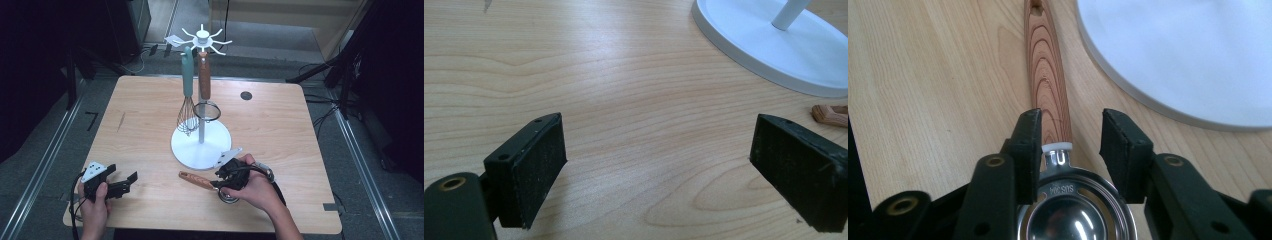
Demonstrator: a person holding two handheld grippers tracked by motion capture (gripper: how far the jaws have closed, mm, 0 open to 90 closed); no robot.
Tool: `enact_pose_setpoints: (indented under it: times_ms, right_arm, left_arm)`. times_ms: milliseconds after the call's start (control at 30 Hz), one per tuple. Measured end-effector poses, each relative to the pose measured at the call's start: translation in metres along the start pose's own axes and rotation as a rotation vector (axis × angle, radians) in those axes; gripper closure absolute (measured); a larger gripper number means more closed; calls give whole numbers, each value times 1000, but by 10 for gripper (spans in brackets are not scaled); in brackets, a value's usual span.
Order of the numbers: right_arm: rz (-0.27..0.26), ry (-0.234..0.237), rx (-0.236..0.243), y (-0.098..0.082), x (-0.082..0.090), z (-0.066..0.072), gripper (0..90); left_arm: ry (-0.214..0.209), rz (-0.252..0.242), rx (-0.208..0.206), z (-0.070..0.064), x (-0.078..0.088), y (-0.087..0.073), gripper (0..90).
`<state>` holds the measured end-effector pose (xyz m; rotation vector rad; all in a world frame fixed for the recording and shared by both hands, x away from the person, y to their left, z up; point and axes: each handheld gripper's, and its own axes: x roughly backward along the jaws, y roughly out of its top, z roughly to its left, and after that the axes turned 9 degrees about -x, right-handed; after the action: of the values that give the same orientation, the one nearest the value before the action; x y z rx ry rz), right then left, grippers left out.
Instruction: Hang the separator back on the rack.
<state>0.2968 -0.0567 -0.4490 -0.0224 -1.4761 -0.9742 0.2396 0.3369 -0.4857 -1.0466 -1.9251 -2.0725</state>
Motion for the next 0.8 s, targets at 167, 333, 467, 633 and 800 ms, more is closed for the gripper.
enact_pose_setpoints:
  times_ms: [167, 333, 467, 633, 800]
  right_arm:
    - [37, -5, 13, 4, -8, 5, 648]
    - [65, -12, 23, 6, -12, 7, 642]
    - [118, -24, 44, 9, -20, 9, 636]
    - [144, -32, 44, 10, -25, 12, 650]
    - [161, -53, 60, 14, -29, 15, 655]
  left_arm:
    - [-1, 3, -3, 0, -1, 0, 80]
    - [-3, 8, -5, -1, -1, 0, 80]
    - [-5, 7, -5, -1, -1, 0, 80]
    - [-3, 8, -9, -1, -1, 0, 80]
    - [-8, 9, -8, -1, -1, 0, 80]
